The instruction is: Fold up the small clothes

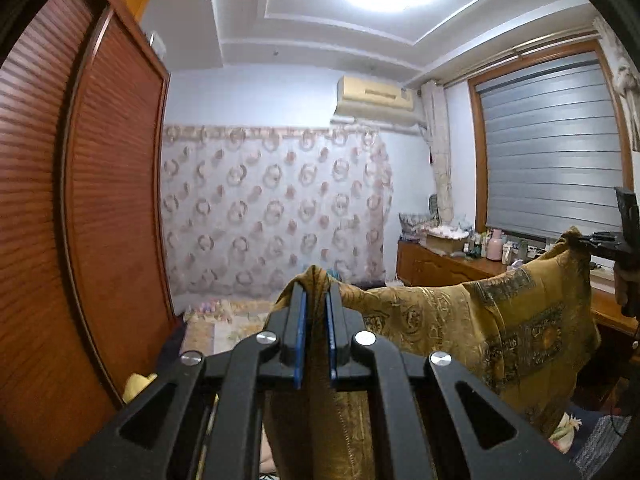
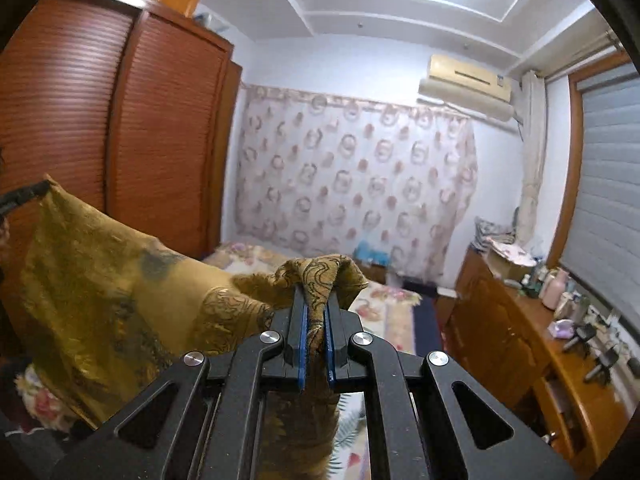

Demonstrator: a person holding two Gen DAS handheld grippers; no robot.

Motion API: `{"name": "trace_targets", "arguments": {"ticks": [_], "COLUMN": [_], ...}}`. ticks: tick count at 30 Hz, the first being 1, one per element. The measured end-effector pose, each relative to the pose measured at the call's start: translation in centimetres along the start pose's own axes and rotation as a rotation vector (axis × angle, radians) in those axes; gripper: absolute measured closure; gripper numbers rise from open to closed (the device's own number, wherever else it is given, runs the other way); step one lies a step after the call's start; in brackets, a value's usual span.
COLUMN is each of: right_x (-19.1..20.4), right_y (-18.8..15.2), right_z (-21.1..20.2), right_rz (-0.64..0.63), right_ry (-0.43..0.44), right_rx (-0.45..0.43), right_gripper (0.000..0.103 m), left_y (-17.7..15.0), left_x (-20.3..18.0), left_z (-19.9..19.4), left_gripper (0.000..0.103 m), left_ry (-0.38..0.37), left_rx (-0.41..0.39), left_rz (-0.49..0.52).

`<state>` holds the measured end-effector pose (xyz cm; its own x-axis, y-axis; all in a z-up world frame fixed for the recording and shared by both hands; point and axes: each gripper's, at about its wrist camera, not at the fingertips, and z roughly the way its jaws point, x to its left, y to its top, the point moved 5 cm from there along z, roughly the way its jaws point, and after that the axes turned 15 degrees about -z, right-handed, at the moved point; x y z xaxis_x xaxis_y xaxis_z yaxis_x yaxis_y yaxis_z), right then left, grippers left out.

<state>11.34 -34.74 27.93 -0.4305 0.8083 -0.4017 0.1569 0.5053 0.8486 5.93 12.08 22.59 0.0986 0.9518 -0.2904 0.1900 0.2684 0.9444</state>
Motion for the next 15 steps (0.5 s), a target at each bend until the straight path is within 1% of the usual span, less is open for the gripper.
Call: {"name": "trace_targets", "arguments": {"ticks": [3, 5, 6, 8, 9, 10, 11, 12, 13, 15], "right_x": [-0.5, -0.7, -1.0, -1.0, -1.1, -1.0, -1.0, -1.2, -1.1, -0.8], "right_y": [-2.3, -4.9, -6.2, -9.0, -10.3, -11.5, -12.6, -13.2, -14.1, -15.0], "right_z": [5.3, 10.2, 12.0, 16.2, 18.2, 20.3, 22.4, 23.4, 25.4, 27.4], "right_rz": [0.003, 0.006, 0.012, 0.029, 0.037, 0.042, 0.049, 0.058, 0.070, 0.063], "right_ry": [0.019, 0.030, 0.033, 0.047, 0.053, 0.059, 0.062, 0.066, 0.078, 0.086], "right_rx": [0.079, 0.151, 0.176, 0.233, 0.256, 0.280, 0.303, 0.317, 0.341, 0.367], "right_gripper": [0.099, 0.099, 0.099, 0.099, 0.099, 0.099, 0.099, 0.099, 0.099, 0.099], "left_y": [-1.9, -4.4, -5.6, -8.2, -9.3, -10.4, -11.4, -12.3, -13.0, -14.3], "left_x": [2.2, 4.3, 4.7, 6.6, 6.5, 7.5, 7.5, 7.9, 7.8, 8.1], "left_z": [5.1, 9.4, 10.8, 15.0, 16.2, 18.1, 19.0, 20.5, 21.4, 23.4], "left_gripper": [0.098, 0.098, 0.098, 0.098, 0.098, 0.098, 0.098, 0.098, 0.098, 0.098], "left_ry": [0.052, 0.079, 0.093, 0.120, 0.126, 0.140, 0.149, 0.158, 0.164, 0.179], "left_rx": [0.059, 0.121, 0.144, 0.201, 0.217, 0.243, 0.258, 0.280, 0.296, 0.330], "left_rz": [-0.001, -0.010, -0.008, -0.006, -0.011, -0.019, -0.021, -0.025, -0.029, -0.022]}}
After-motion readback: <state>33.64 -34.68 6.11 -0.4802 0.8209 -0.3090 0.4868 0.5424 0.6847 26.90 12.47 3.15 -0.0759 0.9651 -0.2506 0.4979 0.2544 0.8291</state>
